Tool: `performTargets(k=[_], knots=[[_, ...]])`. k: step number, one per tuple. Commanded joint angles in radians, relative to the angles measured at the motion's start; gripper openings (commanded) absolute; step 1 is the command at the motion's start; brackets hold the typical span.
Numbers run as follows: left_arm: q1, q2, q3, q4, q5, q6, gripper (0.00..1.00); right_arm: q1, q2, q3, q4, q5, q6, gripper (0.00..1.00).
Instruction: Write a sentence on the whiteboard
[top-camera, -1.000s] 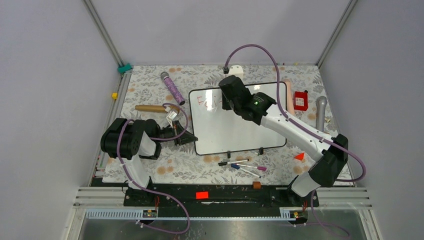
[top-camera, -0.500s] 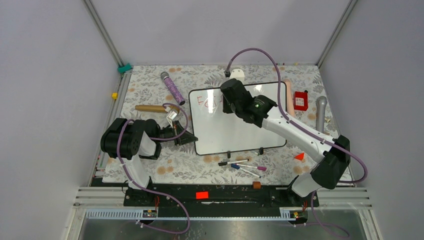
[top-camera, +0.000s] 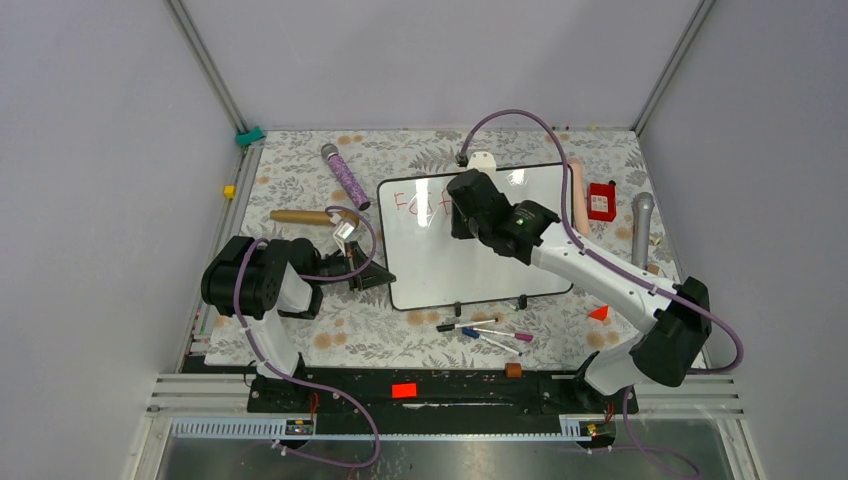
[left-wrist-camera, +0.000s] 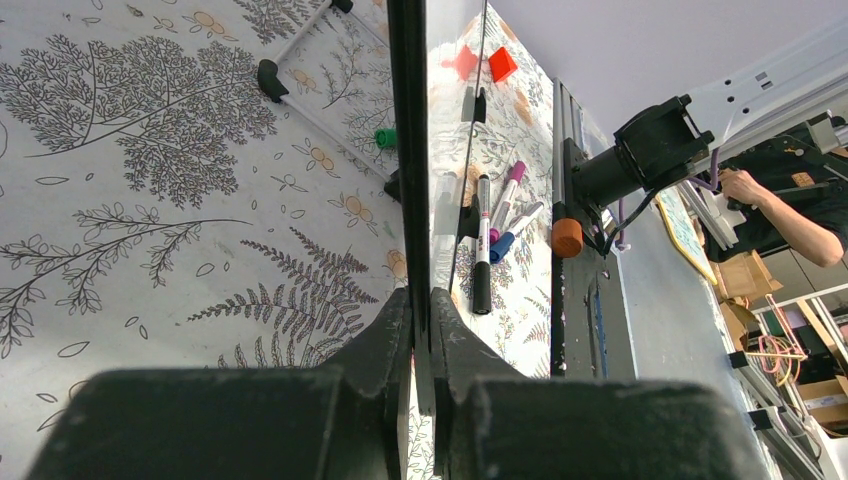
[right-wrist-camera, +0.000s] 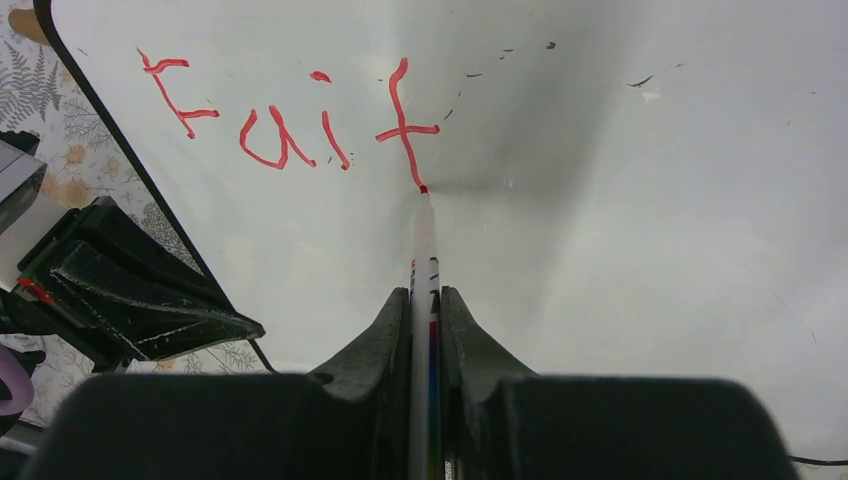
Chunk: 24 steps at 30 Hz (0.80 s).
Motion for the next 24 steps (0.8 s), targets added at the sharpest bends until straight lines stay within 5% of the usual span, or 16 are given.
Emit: performTargets(k=[1,24], knots=[[-0.013,-0.001,0.008,0.083,0.067,0.047,0.00,-0.010,-0.027,-0.005,0.001,0.053,0.003,0.00],[-0.013,0.001,0.011,0.083,0.067,0.047,0.00,-0.031,-0.024,0.164,-0.031,0.088,-0.094,0.00]])
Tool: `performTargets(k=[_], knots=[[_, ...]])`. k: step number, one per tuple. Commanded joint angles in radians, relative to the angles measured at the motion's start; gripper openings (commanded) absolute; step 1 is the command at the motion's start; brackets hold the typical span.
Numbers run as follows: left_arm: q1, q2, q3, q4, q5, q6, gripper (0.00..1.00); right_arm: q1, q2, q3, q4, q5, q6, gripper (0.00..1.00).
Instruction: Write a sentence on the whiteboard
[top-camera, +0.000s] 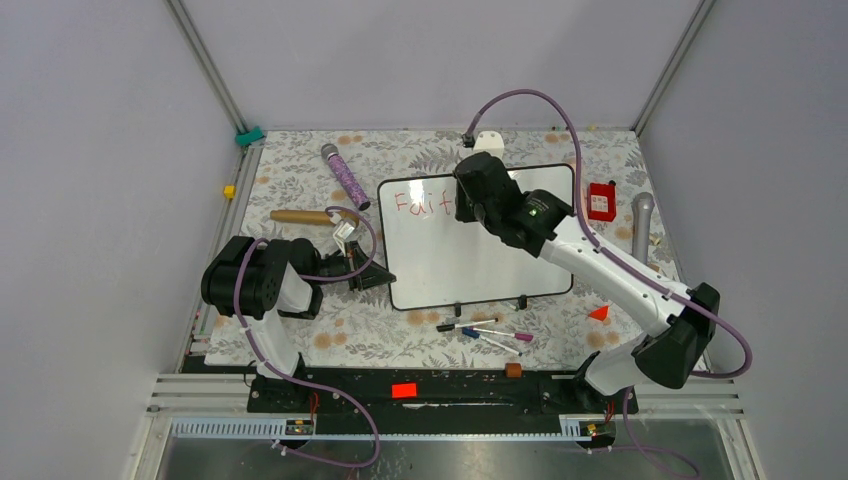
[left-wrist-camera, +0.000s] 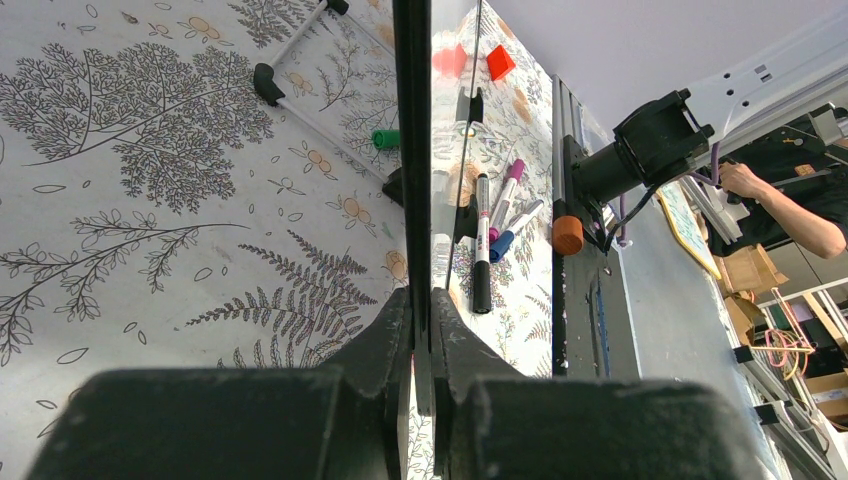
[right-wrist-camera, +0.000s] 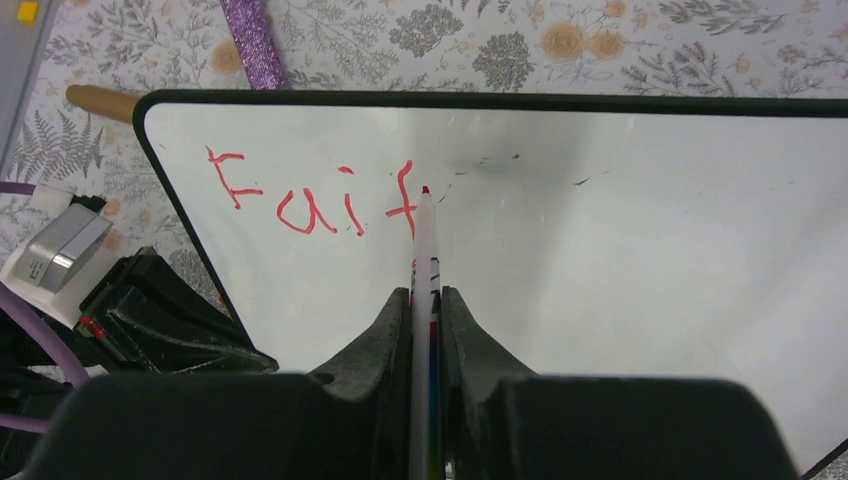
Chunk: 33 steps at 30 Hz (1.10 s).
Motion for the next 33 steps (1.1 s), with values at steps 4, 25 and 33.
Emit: performTargets(k=[4,25,33], knots=[[-0.012,0.001,0.010,0.069,0.060,0.043,0.00,-0.032,0.016,0.077,-0.008,0.047,-0.033,0.00],[-0.014,0.002,0.011,0.070,0.061,0.043,0.00,-0.041,0.033,-0.003,-0.013,0.007,0.024,0.00],[-0.014,0.002,0.012,0.069,0.060,0.044,0.00,-0.041,-0.021,-0.105,0.022,-0.029,0.079,0.00]])
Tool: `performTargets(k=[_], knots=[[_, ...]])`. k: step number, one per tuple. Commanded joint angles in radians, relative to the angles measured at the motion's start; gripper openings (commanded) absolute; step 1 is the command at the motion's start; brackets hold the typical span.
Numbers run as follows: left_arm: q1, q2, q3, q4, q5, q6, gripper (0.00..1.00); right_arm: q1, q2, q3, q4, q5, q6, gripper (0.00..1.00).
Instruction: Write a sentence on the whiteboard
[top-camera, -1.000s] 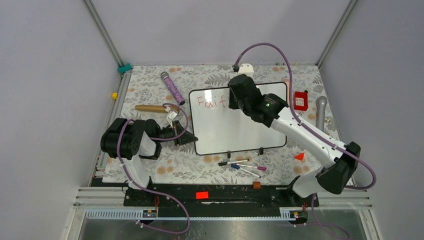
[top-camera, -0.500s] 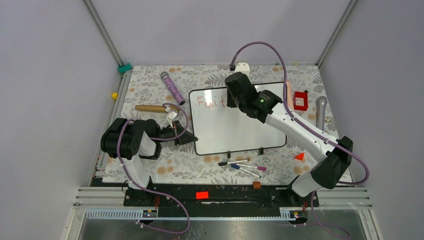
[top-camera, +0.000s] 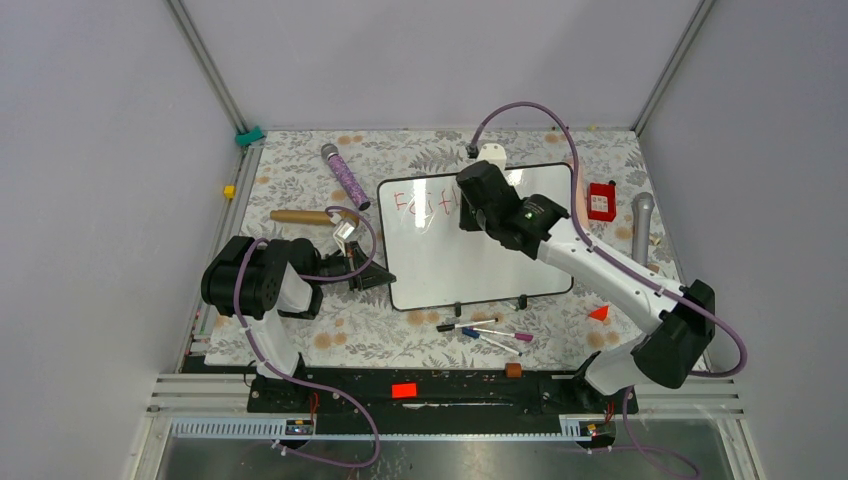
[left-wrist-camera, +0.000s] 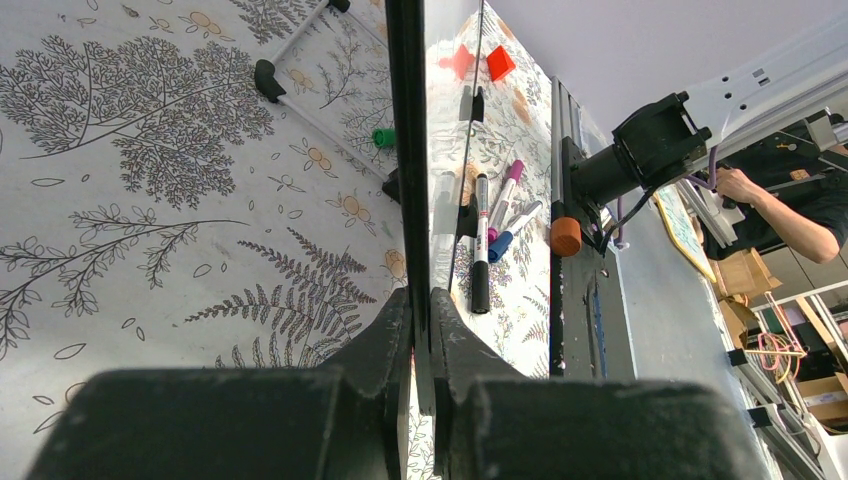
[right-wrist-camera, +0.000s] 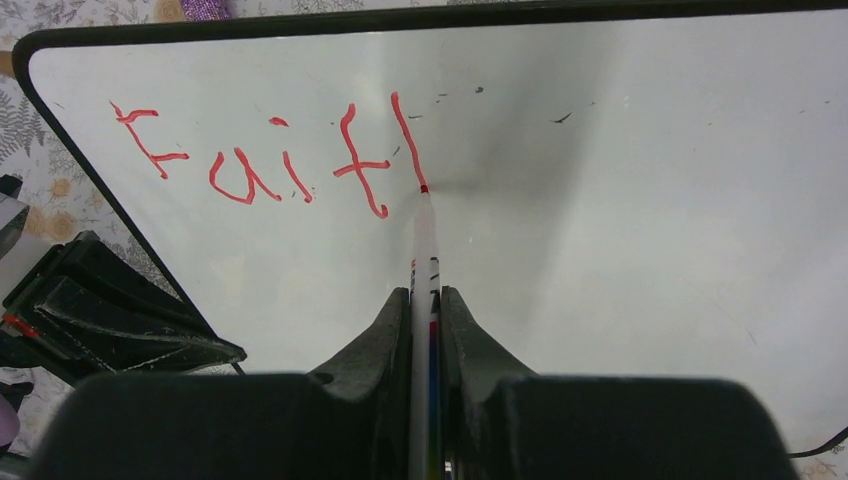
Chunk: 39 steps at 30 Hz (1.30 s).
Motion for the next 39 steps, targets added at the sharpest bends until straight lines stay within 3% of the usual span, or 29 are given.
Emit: performTargets(k=[1,20,39], knots=[[-0.014,0.002,0.011,0.079,0.063,0.049,0.00,-0.007,-0.037,-0.044,0.025,-0.015,0.043,0.00],[-0.014,0.000,0.010,0.079,0.063,0.050,0.00,-0.010,0.021,0.087,0.001,0.017,-0.030,0.00],[-0.014,0.001,0.010,0.078,0.063,0.049,0.00,-0.029,0.001,0.070,-0.038,0.096,-0.018,0.00]])
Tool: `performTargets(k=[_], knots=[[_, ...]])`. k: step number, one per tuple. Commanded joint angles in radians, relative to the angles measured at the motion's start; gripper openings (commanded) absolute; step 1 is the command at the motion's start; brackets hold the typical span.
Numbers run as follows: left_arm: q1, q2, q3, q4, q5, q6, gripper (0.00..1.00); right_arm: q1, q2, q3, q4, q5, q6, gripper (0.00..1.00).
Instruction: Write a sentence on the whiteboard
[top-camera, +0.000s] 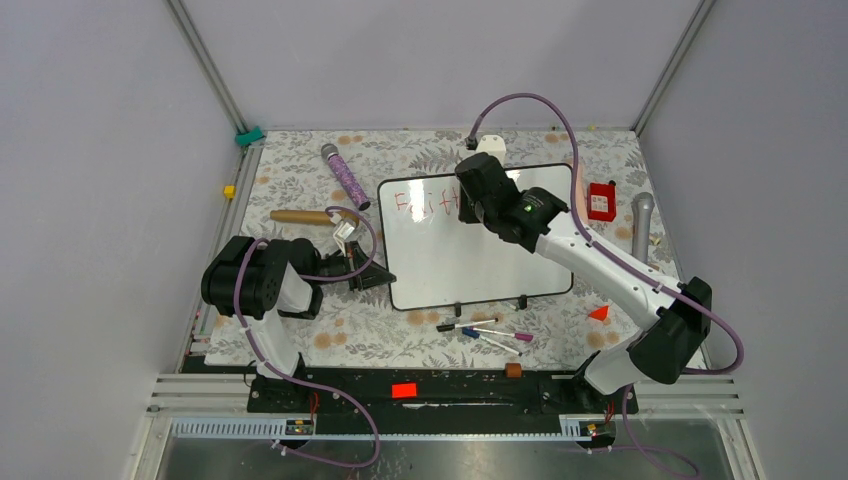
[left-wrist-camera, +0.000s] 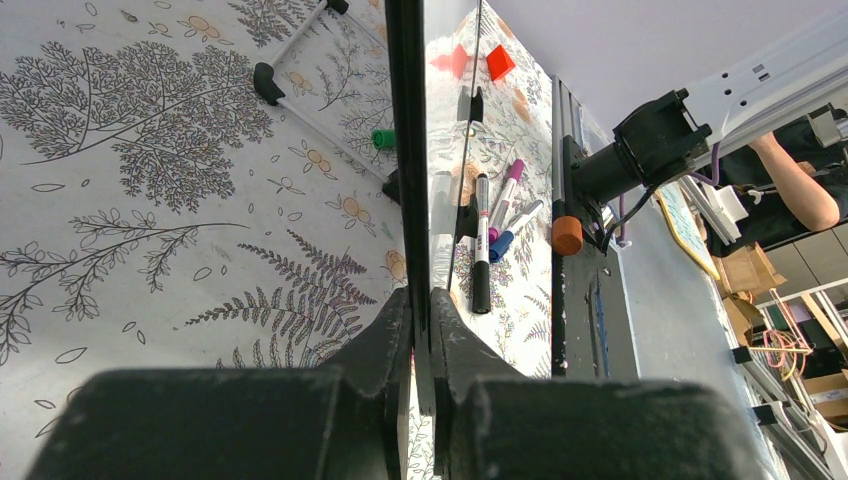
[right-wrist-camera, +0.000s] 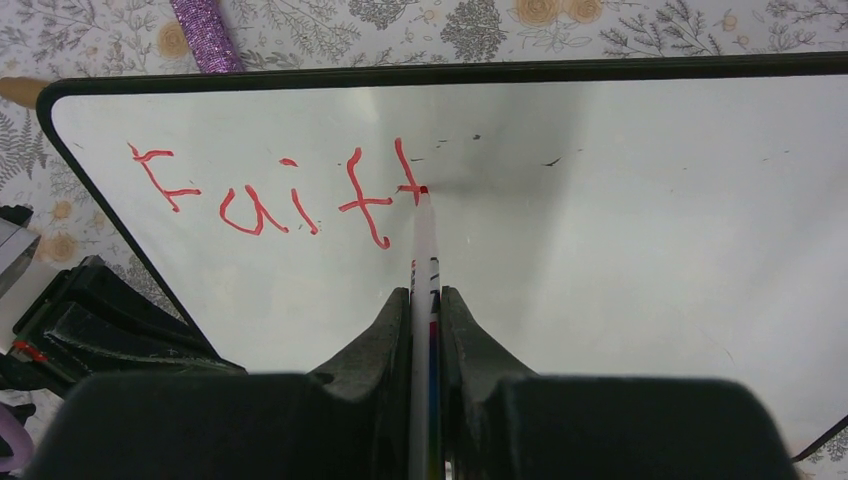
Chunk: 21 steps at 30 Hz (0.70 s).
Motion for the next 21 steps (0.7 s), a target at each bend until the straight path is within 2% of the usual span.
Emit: performTargets(k=[1,21], knots=[[-0.013,0.003,0.011,0.070,0.059,0.044,0.00,-0.020,-0.022,0.015,-0.020,0.082,0.001,0.00],[-0.013,0.001,0.012,0.070,0.060,0.043,0.00,-0.022,-0.062,-0.097,-0.020,-0.011,0.031,0.00]])
